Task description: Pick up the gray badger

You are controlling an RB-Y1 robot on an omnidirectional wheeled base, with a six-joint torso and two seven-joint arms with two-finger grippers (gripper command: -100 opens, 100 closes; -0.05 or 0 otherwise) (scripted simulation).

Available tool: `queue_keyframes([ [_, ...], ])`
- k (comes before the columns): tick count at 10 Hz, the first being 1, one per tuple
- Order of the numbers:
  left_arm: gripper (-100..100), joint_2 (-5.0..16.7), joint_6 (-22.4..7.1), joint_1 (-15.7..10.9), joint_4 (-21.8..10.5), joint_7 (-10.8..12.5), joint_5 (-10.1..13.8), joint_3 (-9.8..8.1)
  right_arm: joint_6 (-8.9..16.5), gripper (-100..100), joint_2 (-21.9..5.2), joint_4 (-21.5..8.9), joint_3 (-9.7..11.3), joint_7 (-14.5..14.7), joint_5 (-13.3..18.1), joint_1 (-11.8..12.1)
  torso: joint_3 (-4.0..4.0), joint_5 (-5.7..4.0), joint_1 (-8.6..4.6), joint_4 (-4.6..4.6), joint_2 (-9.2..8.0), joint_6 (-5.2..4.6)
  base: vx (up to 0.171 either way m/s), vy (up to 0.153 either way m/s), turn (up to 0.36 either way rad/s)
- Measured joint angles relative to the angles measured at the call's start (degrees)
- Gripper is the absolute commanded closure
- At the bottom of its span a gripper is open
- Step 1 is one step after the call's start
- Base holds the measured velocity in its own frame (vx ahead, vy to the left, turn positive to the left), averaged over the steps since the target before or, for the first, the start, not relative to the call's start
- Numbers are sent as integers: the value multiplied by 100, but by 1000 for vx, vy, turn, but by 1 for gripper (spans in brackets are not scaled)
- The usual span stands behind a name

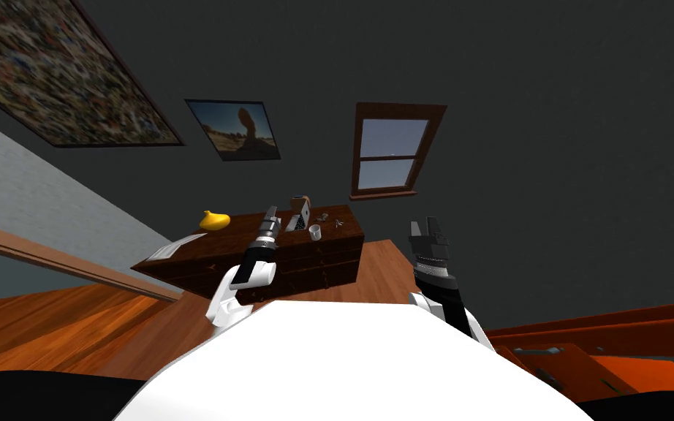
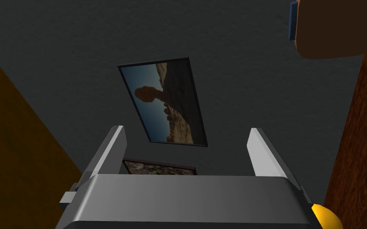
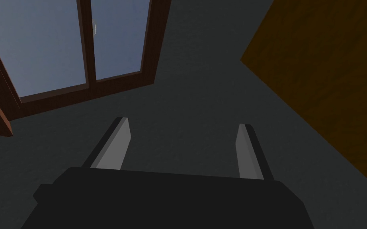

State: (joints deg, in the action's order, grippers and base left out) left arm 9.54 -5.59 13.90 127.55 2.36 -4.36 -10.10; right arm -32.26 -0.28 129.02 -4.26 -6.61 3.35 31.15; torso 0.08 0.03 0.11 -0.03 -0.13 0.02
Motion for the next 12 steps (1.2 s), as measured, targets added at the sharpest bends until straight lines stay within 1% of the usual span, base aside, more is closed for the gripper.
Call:
queue_keyframes([
  [2,-100,2,-358,-161,-82,7,-6,-90,0,0,0,0,0,0,0,0,-2,0,-2,1,4,0,-30,10,-99],
  [3,-100,40,-542,-226,-115,32,18,-169,0,0,0,0,0,0,0,0,-3,-1,-1,1,5,-2,-30,12,-87],
  [4,-100,44,-672,-240,-150,48,25,-205,0,0,0,0,0,0,0,0,-3,0,-1,1,5,0,-34,8,-152],
  [6,-100,72,-983,-377,-252,71,38,-312,0,0,0,0,0,0,0,0,-4,0,-1,1,7,1,-26,10,-142],
  [7,-100,108,-1147,-486,-339,92,56,-390,0,0,0,0,0,0,0,0,-5,-1,-1,2,8,-3,-18,13,-79],
  [8,-100,108,-1292,-508,-372,103,60,-422,0,0,0,0,0,0,0,1,-6,0,0,2,10,2,-14,8,-136],
  [9,-100,138,-1504,-605,-381,117,75,-489,0,0,0,0,0,0,0,0,-7,-1,-2,2,12,-2,-12,10,-95],
  [10,-100,130,-1664,-644,-433,123,69,-518,0,0,0,0,0,0,0,1,-7,0,-1,3,13,1,-13,7,-191],
  [11,-100,130,-1785,-723,-553,133,65,-578,0,0,0,0,0,0,0,0,-8,0,-2,3,14,-2,-11,10,-103],
  [12,-100,169,-1937,-795,-613,148,85,-627,0,0,0,0,0,0,0,1,-8,0,-1,3,14,2,-4,8,-173],
])
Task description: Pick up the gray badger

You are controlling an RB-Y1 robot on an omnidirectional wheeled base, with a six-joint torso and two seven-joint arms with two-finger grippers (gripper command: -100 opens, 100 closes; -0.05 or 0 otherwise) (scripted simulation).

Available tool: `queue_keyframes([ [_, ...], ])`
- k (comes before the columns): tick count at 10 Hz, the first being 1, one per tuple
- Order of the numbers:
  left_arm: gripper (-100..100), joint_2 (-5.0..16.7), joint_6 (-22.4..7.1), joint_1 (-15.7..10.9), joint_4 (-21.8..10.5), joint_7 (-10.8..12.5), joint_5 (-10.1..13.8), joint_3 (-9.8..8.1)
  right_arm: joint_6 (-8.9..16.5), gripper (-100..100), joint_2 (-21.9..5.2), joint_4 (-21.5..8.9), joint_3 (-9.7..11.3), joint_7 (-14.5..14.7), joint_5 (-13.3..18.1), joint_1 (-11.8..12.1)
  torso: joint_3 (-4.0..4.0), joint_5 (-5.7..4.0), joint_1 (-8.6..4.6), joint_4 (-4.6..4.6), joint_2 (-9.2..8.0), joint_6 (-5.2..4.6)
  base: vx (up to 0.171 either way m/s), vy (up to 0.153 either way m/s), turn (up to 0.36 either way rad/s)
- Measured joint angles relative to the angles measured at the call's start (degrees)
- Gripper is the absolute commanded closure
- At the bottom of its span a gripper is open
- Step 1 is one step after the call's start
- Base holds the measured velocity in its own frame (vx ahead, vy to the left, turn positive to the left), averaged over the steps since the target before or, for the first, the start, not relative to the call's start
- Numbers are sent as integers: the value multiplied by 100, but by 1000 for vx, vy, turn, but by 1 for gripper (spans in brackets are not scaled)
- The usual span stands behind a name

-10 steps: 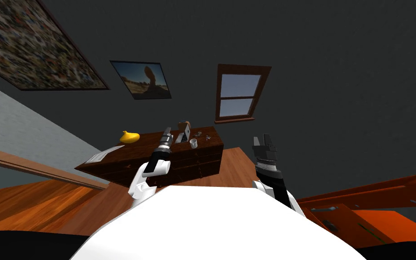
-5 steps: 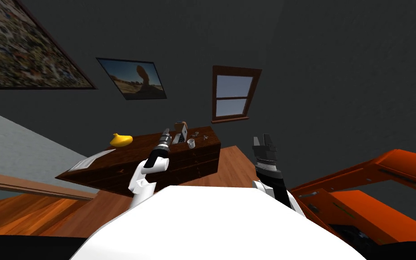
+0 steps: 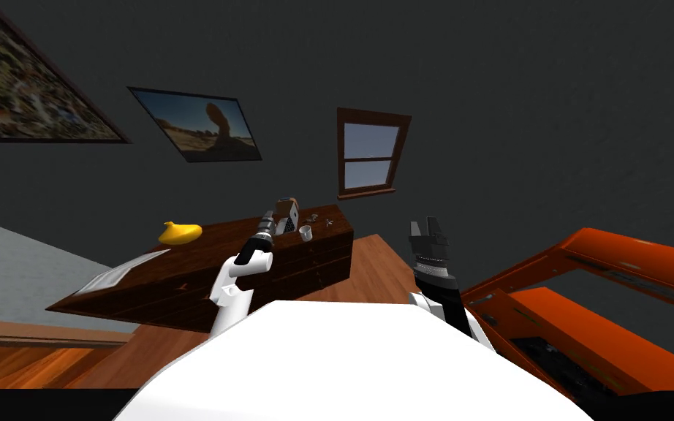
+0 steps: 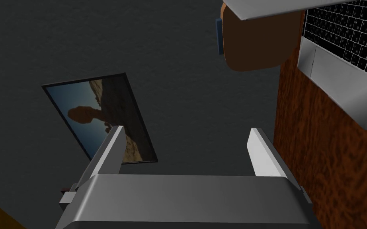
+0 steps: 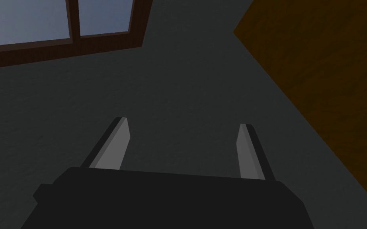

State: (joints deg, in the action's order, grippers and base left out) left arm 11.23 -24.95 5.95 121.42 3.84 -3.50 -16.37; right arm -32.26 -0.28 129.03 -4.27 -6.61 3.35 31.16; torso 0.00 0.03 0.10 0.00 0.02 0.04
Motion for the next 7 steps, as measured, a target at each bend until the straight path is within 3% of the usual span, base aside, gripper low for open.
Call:
queue_keyframes([
  [7,-100,167,-1128,-529,-479,104,83,-374,0,0,0,0,0,0,0,0,-7,0,1,3,11,-3,8,11,-134],
])
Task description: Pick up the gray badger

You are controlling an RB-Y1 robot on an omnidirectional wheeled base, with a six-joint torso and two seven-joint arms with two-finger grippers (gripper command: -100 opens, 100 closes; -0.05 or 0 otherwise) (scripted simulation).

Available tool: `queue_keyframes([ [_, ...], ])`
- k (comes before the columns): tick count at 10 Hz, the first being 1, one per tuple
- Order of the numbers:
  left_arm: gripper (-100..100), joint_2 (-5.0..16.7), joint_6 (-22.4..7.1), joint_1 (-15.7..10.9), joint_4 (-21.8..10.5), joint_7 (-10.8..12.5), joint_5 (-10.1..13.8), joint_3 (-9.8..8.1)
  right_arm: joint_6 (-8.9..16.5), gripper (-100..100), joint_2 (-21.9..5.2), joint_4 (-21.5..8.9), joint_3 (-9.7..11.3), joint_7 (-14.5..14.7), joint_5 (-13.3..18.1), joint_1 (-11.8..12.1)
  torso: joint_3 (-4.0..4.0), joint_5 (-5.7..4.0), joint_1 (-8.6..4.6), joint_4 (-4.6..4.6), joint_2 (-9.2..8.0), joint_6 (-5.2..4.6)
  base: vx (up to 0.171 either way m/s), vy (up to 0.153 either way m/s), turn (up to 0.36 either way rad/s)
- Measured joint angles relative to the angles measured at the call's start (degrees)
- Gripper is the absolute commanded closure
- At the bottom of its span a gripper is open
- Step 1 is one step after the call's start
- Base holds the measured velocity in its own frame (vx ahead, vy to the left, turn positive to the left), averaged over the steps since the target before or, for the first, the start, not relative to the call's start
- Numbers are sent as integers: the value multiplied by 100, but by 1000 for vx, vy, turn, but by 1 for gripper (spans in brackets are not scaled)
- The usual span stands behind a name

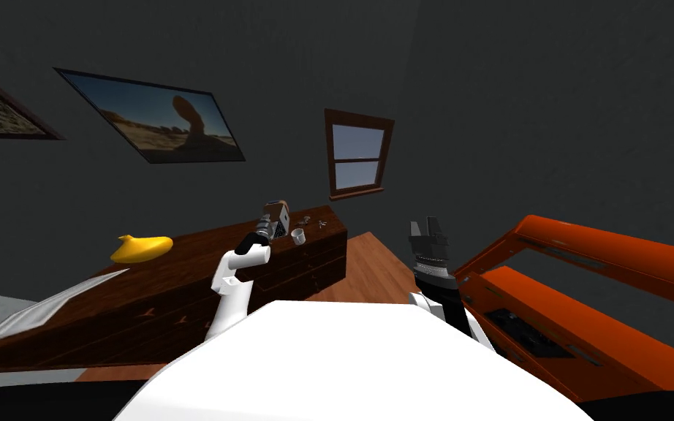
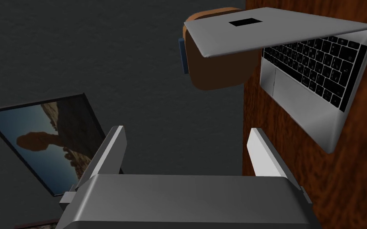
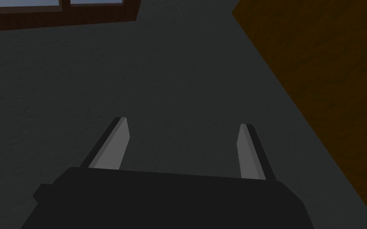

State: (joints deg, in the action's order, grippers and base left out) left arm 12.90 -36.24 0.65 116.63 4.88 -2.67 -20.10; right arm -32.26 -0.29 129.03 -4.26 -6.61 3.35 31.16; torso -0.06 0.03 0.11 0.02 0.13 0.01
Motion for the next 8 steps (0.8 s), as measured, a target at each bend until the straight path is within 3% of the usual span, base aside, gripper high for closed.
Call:
queue_keyframes([
  [8,-100,157,-1180,-433,-501,108,102,-351,0,0,0,0,0,0,0,1,-4,1,3,2,7,3,28,16,-134],
])
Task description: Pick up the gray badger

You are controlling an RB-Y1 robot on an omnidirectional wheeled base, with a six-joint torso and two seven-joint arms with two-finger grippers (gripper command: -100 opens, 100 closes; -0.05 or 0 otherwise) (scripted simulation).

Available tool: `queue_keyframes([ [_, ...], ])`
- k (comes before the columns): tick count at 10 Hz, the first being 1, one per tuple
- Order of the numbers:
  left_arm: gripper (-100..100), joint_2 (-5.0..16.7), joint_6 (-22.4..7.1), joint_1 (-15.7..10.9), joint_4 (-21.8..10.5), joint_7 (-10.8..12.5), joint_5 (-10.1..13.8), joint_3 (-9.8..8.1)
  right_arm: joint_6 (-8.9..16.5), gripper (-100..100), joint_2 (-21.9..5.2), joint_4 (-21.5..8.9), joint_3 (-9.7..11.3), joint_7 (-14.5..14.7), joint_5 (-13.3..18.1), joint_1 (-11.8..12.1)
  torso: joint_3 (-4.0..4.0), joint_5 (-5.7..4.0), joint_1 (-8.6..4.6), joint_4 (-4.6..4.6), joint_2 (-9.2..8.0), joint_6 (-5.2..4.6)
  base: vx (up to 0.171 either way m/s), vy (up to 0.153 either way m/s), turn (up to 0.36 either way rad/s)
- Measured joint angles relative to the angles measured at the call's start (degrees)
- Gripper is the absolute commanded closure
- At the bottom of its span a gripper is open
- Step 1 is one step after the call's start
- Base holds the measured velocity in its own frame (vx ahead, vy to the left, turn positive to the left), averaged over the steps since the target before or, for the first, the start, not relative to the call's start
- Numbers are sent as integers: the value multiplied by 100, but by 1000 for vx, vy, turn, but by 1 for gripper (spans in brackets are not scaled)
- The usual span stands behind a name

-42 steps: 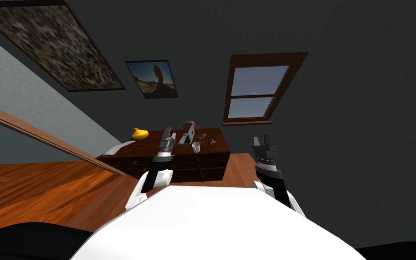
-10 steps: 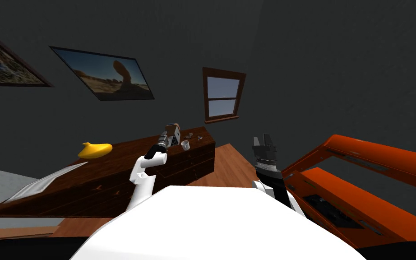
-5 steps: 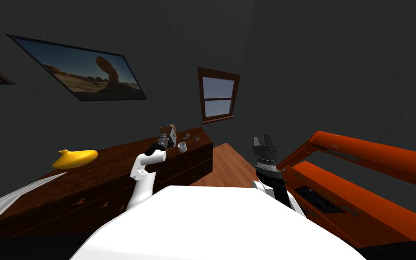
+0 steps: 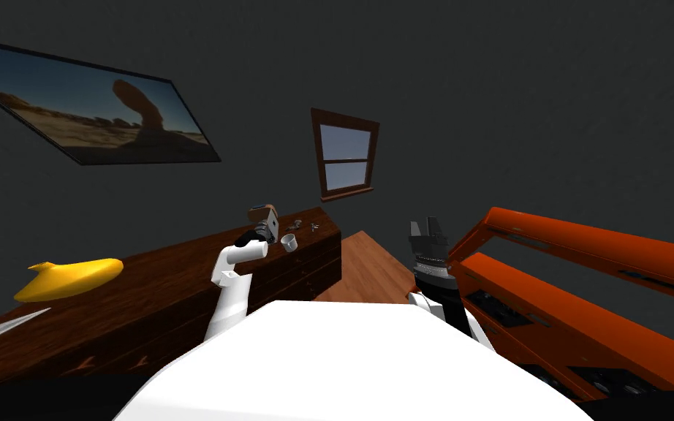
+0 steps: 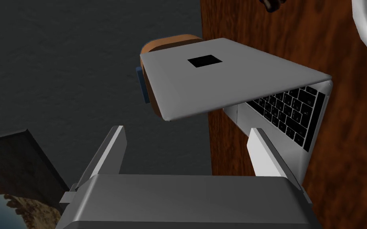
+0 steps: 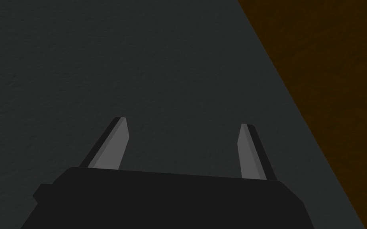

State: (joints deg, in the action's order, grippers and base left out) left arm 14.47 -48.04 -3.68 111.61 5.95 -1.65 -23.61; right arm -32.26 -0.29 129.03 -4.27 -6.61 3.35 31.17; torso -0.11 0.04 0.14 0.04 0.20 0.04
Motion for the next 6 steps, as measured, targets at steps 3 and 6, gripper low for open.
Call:
queue_keyframes([
  [3,-100,47,-379,-149,-171,38,21,-100,0,0,0,0,0,0,0,1,-1,-1,-3,0,1,4,37,18,-139],
  [6,-100,122,-882,-379,-497,104,52,-257,0,0,0,0,0,0,0,1,-10,2,9,4,16,1,68,41,-184],
])
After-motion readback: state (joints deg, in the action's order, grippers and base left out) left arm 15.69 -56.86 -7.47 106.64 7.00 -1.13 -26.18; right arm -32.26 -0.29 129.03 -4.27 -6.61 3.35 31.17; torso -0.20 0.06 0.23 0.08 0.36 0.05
